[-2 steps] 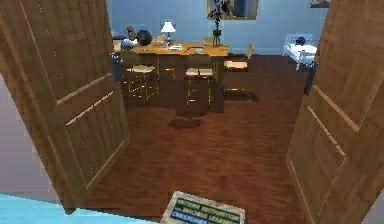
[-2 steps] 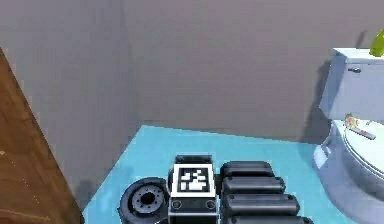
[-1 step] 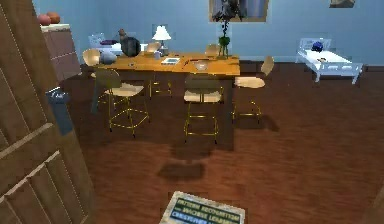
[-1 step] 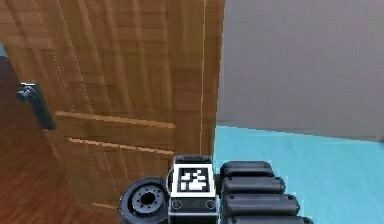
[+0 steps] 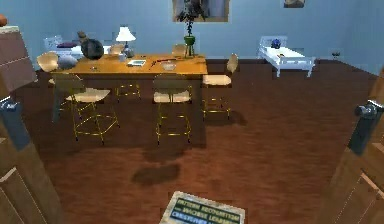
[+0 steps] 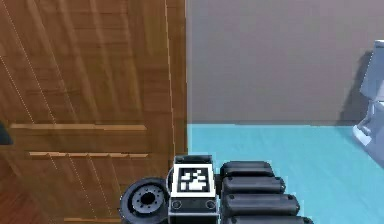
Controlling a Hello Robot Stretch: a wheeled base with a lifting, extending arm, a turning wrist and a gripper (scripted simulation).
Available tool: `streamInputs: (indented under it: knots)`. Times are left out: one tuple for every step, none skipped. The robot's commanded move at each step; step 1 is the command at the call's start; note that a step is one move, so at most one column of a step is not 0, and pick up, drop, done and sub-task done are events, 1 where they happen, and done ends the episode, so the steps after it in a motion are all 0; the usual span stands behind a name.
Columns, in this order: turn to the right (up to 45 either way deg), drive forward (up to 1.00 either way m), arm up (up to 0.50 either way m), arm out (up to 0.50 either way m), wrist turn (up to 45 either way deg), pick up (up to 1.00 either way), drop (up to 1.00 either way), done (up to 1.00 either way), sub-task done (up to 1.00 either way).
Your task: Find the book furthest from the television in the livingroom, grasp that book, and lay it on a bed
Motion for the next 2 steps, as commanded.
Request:
streamInputs:
  knots:
    - [0.0,1.00,0.00,0.00,0.0,0.00,0.00,0.00,0.00]
    - [15.0,0.00,0.00,0.00,0.0,0.00,0.00,0.00,0.00]
